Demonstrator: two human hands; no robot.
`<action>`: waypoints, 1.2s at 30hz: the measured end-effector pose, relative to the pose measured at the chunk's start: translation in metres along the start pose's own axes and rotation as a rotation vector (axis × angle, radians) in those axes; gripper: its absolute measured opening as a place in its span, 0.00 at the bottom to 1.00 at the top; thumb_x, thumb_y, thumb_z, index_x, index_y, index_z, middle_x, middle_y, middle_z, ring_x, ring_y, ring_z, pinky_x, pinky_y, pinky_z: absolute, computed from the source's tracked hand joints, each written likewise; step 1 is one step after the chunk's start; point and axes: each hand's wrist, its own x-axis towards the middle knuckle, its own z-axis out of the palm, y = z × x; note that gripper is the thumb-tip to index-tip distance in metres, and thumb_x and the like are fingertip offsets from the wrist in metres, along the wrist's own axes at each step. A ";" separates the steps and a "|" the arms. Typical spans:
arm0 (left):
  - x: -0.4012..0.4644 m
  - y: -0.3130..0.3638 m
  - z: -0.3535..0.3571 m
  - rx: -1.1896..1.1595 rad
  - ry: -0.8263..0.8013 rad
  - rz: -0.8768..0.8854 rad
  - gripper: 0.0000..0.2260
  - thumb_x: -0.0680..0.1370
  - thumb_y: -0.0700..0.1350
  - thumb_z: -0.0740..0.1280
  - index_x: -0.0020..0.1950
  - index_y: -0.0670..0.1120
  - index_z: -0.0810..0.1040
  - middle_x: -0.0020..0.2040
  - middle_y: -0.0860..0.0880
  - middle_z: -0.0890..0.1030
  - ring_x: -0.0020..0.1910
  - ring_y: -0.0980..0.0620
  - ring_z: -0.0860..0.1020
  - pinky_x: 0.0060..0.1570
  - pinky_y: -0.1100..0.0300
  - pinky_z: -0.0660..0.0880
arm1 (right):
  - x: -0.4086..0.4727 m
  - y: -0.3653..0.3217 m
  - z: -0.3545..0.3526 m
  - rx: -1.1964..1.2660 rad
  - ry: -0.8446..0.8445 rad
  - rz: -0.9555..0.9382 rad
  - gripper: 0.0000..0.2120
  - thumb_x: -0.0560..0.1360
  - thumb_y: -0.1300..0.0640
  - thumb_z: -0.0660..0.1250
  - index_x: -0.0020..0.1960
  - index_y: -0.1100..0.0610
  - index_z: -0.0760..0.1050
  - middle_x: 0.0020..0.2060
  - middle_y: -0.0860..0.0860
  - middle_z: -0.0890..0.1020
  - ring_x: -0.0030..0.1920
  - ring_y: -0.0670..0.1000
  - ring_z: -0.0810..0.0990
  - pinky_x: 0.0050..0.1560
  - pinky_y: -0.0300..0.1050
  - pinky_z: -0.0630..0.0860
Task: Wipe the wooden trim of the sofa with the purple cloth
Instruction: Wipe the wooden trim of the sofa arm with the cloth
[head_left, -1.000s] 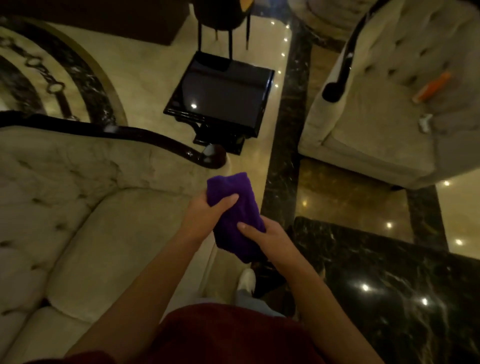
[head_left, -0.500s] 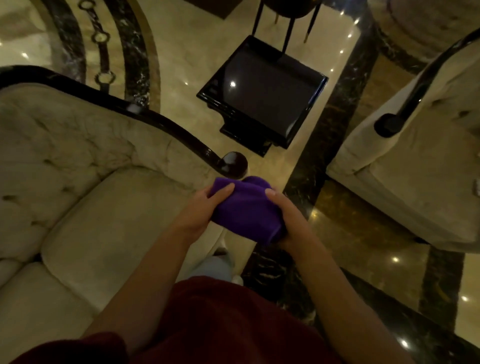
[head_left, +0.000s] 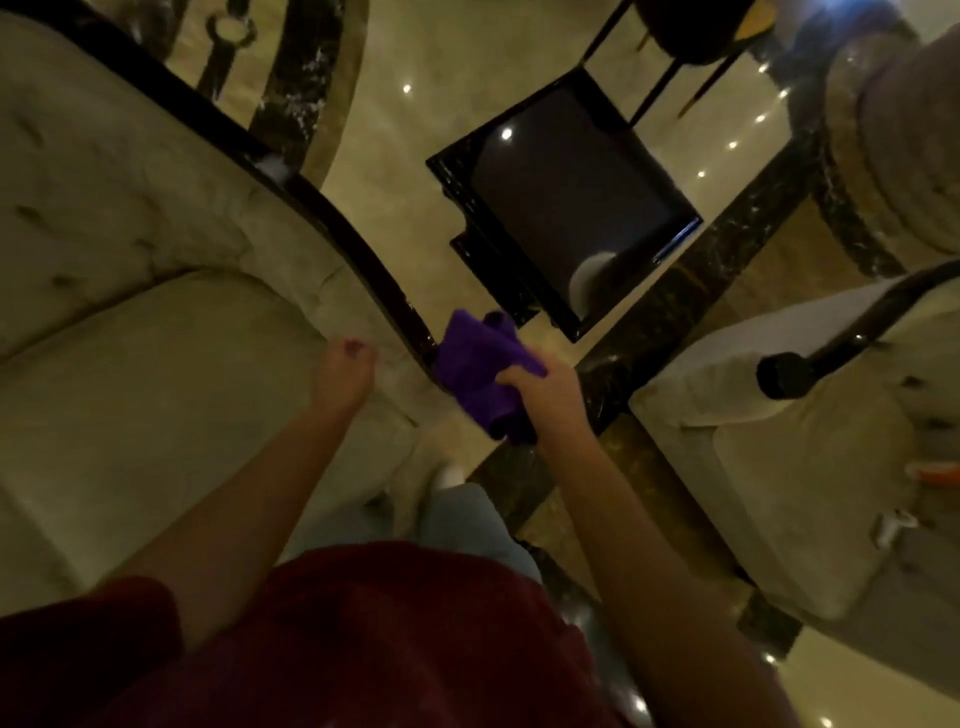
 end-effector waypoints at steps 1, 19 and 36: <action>0.006 -0.007 -0.005 0.008 0.030 -0.089 0.13 0.81 0.43 0.63 0.60 0.36 0.79 0.57 0.35 0.82 0.58 0.37 0.80 0.55 0.53 0.74 | 0.021 -0.007 0.000 -0.095 0.005 -0.044 0.13 0.79 0.57 0.70 0.49 0.38 0.72 0.46 0.49 0.82 0.43 0.49 0.84 0.38 0.40 0.81; 0.089 -0.024 0.067 -0.519 0.227 -0.415 0.18 0.82 0.54 0.62 0.68 0.46 0.75 0.57 0.45 0.78 0.50 0.47 0.79 0.53 0.49 0.80 | 0.175 0.110 0.063 -0.687 -0.120 -0.833 0.29 0.76 0.44 0.70 0.71 0.61 0.75 0.72 0.62 0.75 0.74 0.63 0.71 0.75 0.58 0.65; 0.142 -0.031 0.056 -0.288 0.600 -0.058 0.12 0.81 0.41 0.64 0.63 0.40 0.76 0.57 0.46 0.80 0.50 0.56 0.78 0.52 0.68 0.75 | 0.179 0.143 0.086 -0.655 0.041 -0.896 0.33 0.74 0.55 0.74 0.75 0.65 0.68 0.76 0.69 0.69 0.78 0.71 0.63 0.80 0.70 0.56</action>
